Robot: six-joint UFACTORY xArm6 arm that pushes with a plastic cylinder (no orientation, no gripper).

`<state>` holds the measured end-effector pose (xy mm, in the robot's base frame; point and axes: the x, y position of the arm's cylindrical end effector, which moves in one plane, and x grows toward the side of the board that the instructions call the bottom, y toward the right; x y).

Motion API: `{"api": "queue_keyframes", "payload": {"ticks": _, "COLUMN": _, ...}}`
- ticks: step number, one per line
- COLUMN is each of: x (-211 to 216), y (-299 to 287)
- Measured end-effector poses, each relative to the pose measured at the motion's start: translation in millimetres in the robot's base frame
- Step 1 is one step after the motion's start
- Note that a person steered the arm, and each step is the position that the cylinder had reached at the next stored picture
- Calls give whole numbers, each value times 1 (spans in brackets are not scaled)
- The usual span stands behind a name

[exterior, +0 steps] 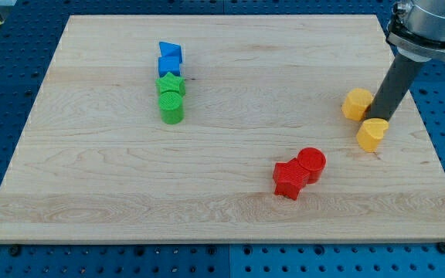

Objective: Slide the yellow blocks towards the center of the board

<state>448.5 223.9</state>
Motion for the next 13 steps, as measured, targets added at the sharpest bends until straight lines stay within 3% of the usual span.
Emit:
{"api": "queue_keyframes", "payload": {"ticks": 3, "x": -22, "y": 25}}
{"api": "queue_keyframes", "payload": {"ticks": 6, "x": -22, "y": -67}}
{"api": "queue_keyframes", "payload": {"ticks": 8, "x": -21, "y": -32}}
{"api": "queue_keyframes", "payload": {"ticks": 12, "x": 40, "y": 34}}
{"api": "queue_keyframes", "payload": {"ticks": 13, "x": 77, "y": 35}}
